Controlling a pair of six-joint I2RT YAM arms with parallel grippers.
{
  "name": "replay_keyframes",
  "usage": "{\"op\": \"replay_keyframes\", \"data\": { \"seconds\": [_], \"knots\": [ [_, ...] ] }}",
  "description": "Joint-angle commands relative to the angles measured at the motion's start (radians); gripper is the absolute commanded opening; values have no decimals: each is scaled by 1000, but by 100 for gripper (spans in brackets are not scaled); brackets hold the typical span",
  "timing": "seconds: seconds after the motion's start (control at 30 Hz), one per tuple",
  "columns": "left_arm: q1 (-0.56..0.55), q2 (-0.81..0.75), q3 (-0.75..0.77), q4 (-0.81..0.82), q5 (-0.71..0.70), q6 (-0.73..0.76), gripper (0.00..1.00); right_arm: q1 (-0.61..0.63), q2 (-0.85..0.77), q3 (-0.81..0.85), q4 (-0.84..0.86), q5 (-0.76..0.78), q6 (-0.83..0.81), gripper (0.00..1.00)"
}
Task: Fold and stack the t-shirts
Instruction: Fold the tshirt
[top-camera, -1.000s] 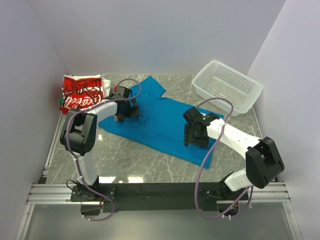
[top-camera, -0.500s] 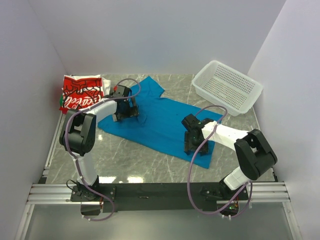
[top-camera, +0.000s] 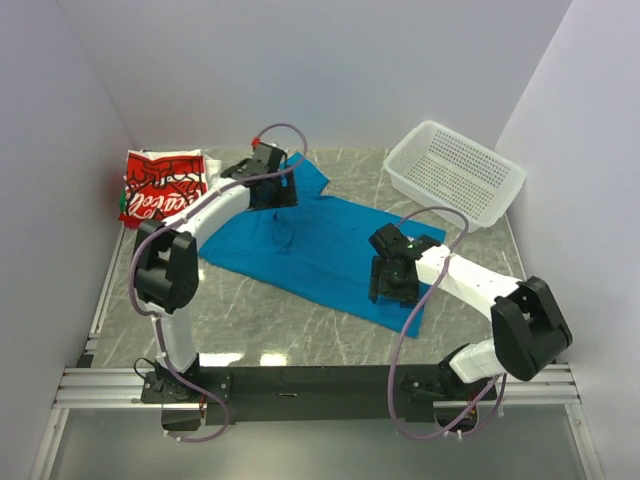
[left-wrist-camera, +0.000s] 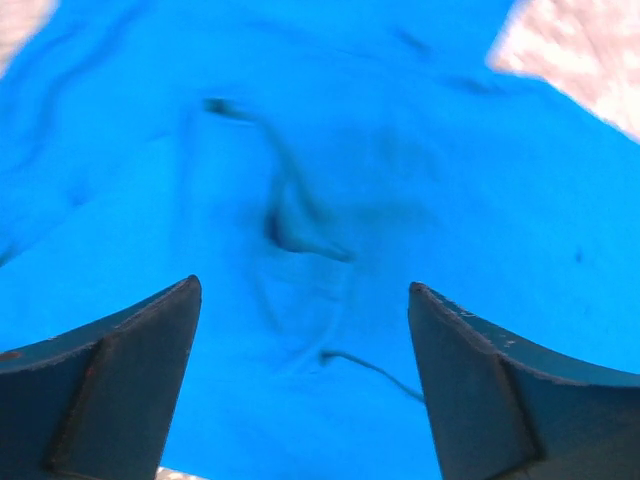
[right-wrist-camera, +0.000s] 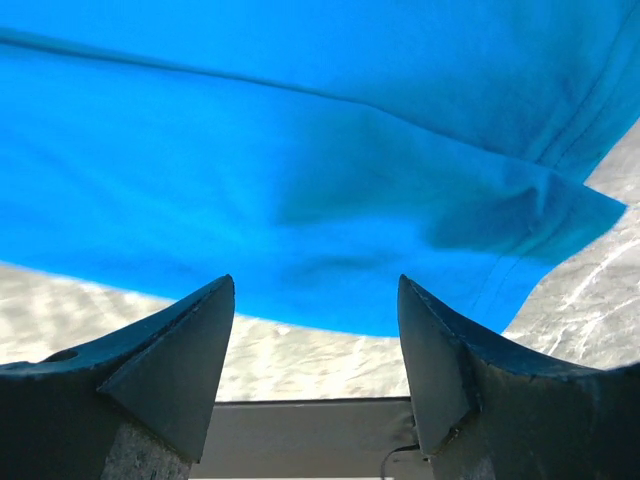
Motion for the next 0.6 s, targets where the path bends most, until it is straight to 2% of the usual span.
{"op": "replay_keyframes", "data": {
  "seconds": [0.0,0.03,0.1,0.17,0.37,0.57],
  "knots": [
    [-69,52,28,-39,-59,58,84,-1,-65,80,-45,8,16,72],
    [-76,64,16,-29,-57,58,71,-3,-77,100,-54,4,21,72],
    [-90,75,7,-18,-50,52,58,-1,-113,122,-63,1,30,72],
    [-96,95,-3,-6,-47,50,51,-1,-133,131,-74,-3,41,72],
    [-109,158,11,-9,-83,60,41,-3,-223,108,-94,-9,67,72],
    [-110,201,31,2,-79,72,40,-3,-281,39,-98,-20,89,72]
  ]
}}
